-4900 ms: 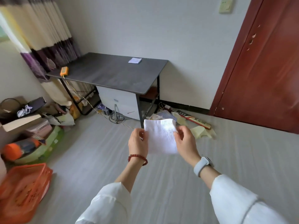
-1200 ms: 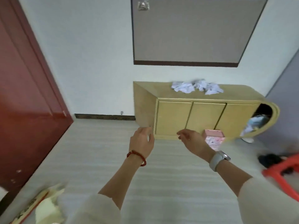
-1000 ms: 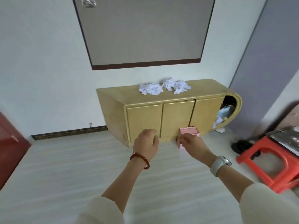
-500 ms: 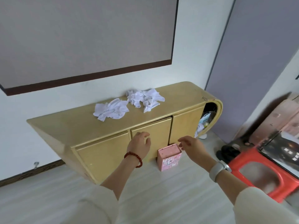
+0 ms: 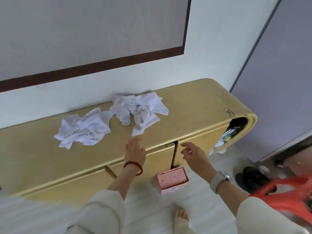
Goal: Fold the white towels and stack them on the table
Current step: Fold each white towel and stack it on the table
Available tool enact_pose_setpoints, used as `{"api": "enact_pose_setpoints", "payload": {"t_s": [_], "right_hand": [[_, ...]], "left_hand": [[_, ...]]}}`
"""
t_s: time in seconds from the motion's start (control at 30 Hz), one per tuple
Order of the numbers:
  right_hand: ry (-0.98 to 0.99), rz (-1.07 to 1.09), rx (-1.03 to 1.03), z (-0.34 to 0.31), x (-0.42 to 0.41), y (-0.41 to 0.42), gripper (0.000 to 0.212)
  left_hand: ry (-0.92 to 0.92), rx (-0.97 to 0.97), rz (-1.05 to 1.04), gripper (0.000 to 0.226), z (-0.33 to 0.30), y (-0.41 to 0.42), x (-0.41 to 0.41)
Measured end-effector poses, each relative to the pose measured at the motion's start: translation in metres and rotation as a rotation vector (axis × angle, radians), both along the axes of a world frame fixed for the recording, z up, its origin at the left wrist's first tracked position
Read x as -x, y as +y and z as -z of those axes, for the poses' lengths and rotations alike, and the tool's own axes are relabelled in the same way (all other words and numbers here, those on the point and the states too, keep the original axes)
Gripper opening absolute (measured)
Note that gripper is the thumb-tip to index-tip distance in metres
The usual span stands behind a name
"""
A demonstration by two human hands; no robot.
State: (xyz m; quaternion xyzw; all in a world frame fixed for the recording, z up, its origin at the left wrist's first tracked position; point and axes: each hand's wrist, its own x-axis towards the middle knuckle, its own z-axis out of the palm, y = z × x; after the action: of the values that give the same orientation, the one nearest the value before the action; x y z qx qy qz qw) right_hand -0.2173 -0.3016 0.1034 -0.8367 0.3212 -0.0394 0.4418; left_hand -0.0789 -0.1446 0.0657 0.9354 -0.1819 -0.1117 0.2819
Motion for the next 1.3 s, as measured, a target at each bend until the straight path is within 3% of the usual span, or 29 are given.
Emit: {"api": "enact_pose_setpoints", "payload": {"t_s": [0.2, 0.33, 0.43, 0.6, 0.73, 0.87, 1.03, 1.13, 1.3], "right_hand": [[0.060, -0.068, 0.001, 0.041, -0.066, -0.057, 0.028], [0.057, -0.174, -0.013, 0.059, -0.107, -0.068, 0.028], [0.066, -0.307, 0.066, 0.065, -0.136, -0.065, 0.036], [-0.026, -0.726, 0.454, 0.060, -0.203, -0.043, 0.072], [0.038, -1.008, 0.505, 0.029, -0.254, -0.024, 0.036], [-0.037, -0.909, 0.276, -0.013, -0.269, -0.024, 0.009], [-0.121, -0.697, 0.142, -0.054, -0.267, -0.051, 0.009], [-0.152, -0.580, 0.146, -0.073, -0.258, -0.083, 0.020], [-0.230, -0.409, 0.199, -0.091, -0.245, -0.150, 0.024]], "left_hand": [[-0.002, -0.191, -0.159, 0.063, 0.042, -0.046, -0.065], [-0.003, -0.321, -0.198, 0.033, 0.064, -0.051, -0.099], [-0.030, -0.181, -0.201, 0.023, 0.067, -0.048, -0.108], [-0.404, 0.220, 0.050, 0.018, 0.032, -0.026, -0.106], [-0.533, 0.280, 0.009, 0.012, -0.004, -0.006, -0.125], [-0.535, 0.394, -0.148, 0.016, -0.034, 0.003, -0.151], [-0.481, 0.565, -0.210, 0.019, -0.067, -0.031, -0.173], [-0.431, 0.600, -0.097, 0.018, -0.085, -0.072, -0.179], [-0.198, 0.612, 0.064, 0.022, -0.113, -0.161, -0.175]]}}
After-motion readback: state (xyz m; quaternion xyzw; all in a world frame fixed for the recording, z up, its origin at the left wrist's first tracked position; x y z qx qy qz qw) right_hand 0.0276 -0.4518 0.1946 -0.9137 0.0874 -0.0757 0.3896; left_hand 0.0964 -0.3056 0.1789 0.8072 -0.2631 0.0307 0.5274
